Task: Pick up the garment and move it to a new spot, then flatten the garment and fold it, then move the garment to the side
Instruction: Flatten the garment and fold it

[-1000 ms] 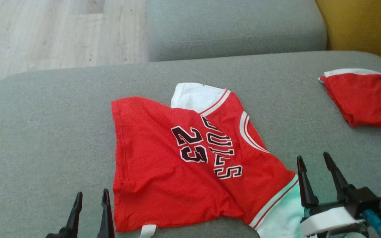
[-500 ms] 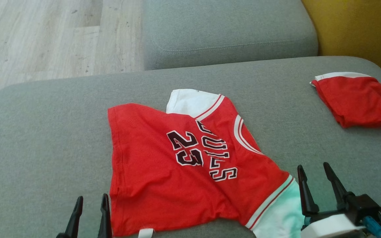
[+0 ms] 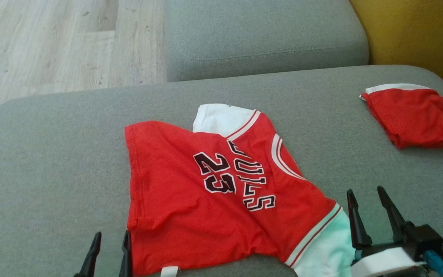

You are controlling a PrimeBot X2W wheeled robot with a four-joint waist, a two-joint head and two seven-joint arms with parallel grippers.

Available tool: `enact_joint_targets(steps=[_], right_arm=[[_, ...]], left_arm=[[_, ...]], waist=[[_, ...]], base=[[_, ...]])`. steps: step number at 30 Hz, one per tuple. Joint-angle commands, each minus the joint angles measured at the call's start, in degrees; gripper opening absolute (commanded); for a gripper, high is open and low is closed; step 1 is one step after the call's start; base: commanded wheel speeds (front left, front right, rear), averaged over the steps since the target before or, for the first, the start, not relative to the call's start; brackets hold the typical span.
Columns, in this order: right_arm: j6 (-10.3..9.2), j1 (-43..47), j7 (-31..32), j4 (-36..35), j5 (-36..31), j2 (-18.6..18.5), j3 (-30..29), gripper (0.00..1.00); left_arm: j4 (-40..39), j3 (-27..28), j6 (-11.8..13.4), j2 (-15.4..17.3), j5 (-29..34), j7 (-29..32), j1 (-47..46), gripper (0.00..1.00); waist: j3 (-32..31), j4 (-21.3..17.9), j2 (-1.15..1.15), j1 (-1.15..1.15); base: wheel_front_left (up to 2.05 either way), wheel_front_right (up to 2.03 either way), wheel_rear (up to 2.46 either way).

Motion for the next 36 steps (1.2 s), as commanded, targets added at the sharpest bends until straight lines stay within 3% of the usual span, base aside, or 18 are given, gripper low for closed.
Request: enact_joint_targets(steps=[1, 4, 8, 14, 26, 36], right_arm=[[0.43, -2.74, -0.63, -2.33, -0.38, -0.30, 1.30, 1.00], [0.43, -2.13, 2.80, -3.65, -1.57, -0.30, 1.10, 1.00], [0.43, 0.78, 14.19, -6.47, -5.12, -1.21, 2.22, 1.00], [0.43, 5.70, 28.76, -10.15, -3.95, -4.35, 4.21, 1.00], [0.43, 5.33, 34.16, -9.83, -3.58, -3.76, 3.40, 1.00], [0.43, 4.38, 36.19, -8.00, -2.49, -4.27, 4.39, 1.00]], left_arm=[[-1.63, 1.61, -0.34, -0.45, 0.55, -0.71, -1.08, 1.00], [-2.39, 0.85, 0.01, -0.09, 0.93, 1.57, -0.66, 1.00], [-5.58, -0.32, 1.06, 0.57, 1.06, 11.15, 0.60, 1.00], [-9.58, -1.19, 3.32, 0.54, 0.45, 20.91, 2.42, 1.00], [-9.32, -1.74, 5.64, 0.71, 0.01, 27.25, 2.31, 1.00], [-5.68, -1.97, 5.32, 1.03, -0.95, 28.00, 0.49, 1.00]], waist=[[-0.17, -0.11, 0.00, 0.00], [-0.53, -0.35, 0.00, 0.00], [-0.37, -0.99, 0.00, 0.00], [2.22, -2.48, 0.00, 0.00], [6.12, -2.20, 0.00, 0.00], [7.60, -1.66, 0.00, 0.00]], base=[[0.00, 0.00, 0.00], [0.00, 0.00, 0.00], [0.00, 0.00, 0.00], [0.00, 0.00, 0.00], [0.00, 0.00, 0.00], [0.00, 0.00, 0.00]])
